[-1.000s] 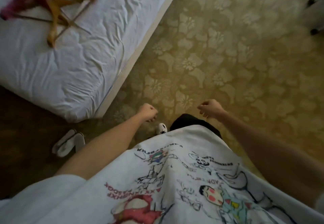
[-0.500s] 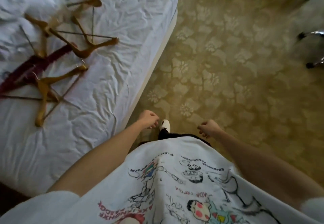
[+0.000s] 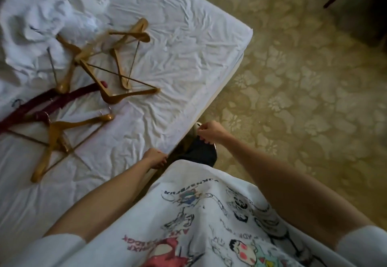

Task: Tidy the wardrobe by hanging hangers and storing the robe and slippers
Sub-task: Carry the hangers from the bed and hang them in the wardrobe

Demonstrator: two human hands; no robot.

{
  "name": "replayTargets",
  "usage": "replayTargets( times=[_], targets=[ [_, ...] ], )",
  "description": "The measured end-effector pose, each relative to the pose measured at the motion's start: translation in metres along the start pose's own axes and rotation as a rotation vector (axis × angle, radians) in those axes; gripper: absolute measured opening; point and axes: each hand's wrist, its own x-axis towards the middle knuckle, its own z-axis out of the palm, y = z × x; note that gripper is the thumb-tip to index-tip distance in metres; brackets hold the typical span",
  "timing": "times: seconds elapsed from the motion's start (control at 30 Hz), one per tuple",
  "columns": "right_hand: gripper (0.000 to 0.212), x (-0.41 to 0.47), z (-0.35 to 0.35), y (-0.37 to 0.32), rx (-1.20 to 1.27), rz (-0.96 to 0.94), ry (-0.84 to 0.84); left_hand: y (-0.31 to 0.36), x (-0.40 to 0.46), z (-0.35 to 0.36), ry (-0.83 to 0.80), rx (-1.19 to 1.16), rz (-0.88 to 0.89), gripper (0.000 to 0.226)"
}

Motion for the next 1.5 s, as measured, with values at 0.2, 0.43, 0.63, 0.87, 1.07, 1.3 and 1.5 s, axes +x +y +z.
replayTargets(
  times=[0.2,0.43,0.63,0.87,1.07,1.3,1.5],
  targets=[
    [0.02,0.097,-0.126,-0.019,-0.138,0.067,-0.003,0.123,0.066,-0.025,-0.008,-0.111,-0.037,0.02],
    [0.019,0.192,-0.279,-0.03,-0.284,0.161,0.019,0.287,0.116,-0.057,0.053,-0.104,0.163,0.021],
    [0.012,0.278,-0.337,-0.083,-0.366,0.155,-0.08,0.361,0.143,-0.082,0.077,-0.224,0.14,0.02],
    [0.013,0.375,-0.351,-0.195,-0.512,-0.006,-0.349,0.403,0.167,-0.119,0.227,-0.479,-0.051,0.018],
    [0.015,0.445,-0.336,-0.294,-0.63,-0.201,-0.505,0.431,0.18,-0.159,0.365,-0.714,-0.215,0.016],
    [0.012,0.499,-0.27,-0.382,-0.716,-0.322,-0.588,0.411,0.203,-0.195,0.435,-0.885,-0.326,0.016],
    [0.013,0.545,-0.196,-0.417,-0.754,-0.331,-0.582,0.346,0.236,-0.216,0.501,-0.956,-0.487,0.02]
  ],
)
